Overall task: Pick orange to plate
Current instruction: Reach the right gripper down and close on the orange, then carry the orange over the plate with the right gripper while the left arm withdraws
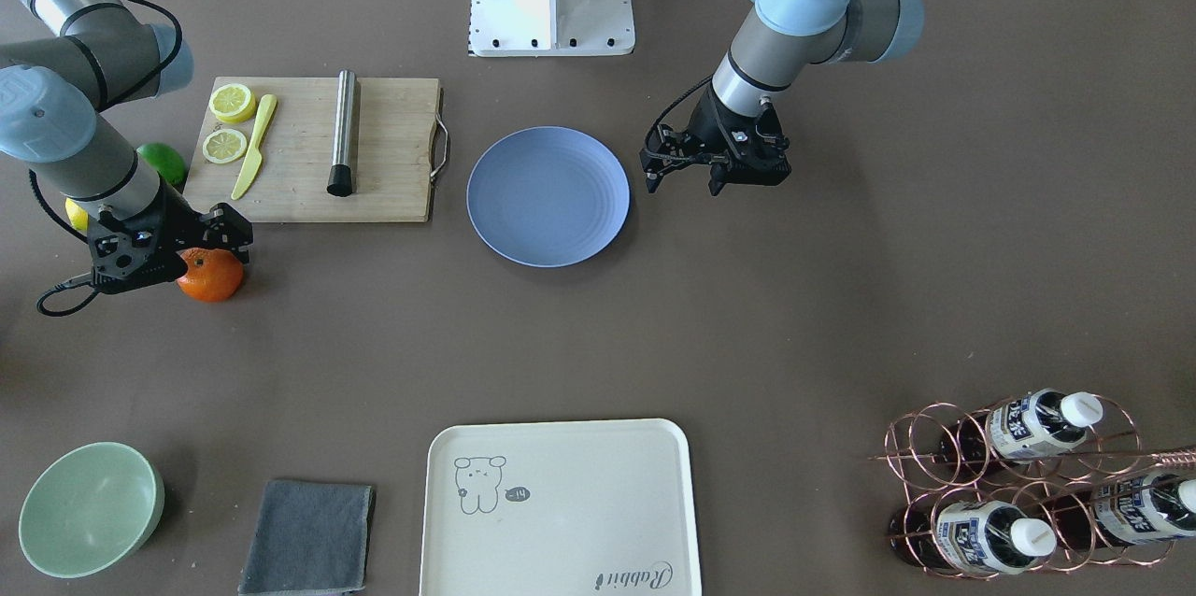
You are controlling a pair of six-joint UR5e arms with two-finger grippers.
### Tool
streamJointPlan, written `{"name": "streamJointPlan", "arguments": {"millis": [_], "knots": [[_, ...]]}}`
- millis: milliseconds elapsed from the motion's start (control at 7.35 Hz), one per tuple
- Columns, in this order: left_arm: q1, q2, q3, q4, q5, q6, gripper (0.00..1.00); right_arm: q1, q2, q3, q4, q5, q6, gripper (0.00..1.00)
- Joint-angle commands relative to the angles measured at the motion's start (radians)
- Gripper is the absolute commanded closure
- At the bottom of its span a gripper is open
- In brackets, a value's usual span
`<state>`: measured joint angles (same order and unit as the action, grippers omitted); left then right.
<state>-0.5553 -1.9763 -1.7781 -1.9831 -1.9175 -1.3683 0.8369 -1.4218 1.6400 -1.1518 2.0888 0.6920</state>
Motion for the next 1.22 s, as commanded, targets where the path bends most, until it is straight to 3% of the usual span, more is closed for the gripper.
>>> {"name": "streamJointPlan", "arguments": {"millis": [0,272,408,544,816,952,1088], "knots": [[0.000,0.004,-0.003,0.000,0.000,-0.002,0.03,0.001,0.004,-0.006,0.000,-0.003,0.000,0.14],[0.000,0.008,-0.003,0.000,0.000,0.000,0.03,0.005,0.004,-0.003,0.000,-0.004,-0.002,0.45],[-0.015,0.013,-0.009,0.000,-0.004,0.003,0.03,0.022,0.020,0.000,0.000,0.002,0.000,0.71],[-0.031,0.017,-0.024,0.001,-0.020,0.003,0.03,0.039,0.038,0.032,-0.028,0.008,0.001,0.88],[-0.197,0.129,-0.081,0.003,-0.151,0.169,0.04,0.004,0.118,0.125,-0.176,-0.004,0.044,0.88],[-0.278,0.186,-0.081,0.003,-0.205,0.313,0.04,-0.078,0.157,0.173,-0.204,-0.028,0.190,0.88],[-0.332,0.241,-0.076,0.001,-0.233,0.433,0.04,-0.193,0.212,0.196,-0.207,-0.115,0.345,0.88]]}}
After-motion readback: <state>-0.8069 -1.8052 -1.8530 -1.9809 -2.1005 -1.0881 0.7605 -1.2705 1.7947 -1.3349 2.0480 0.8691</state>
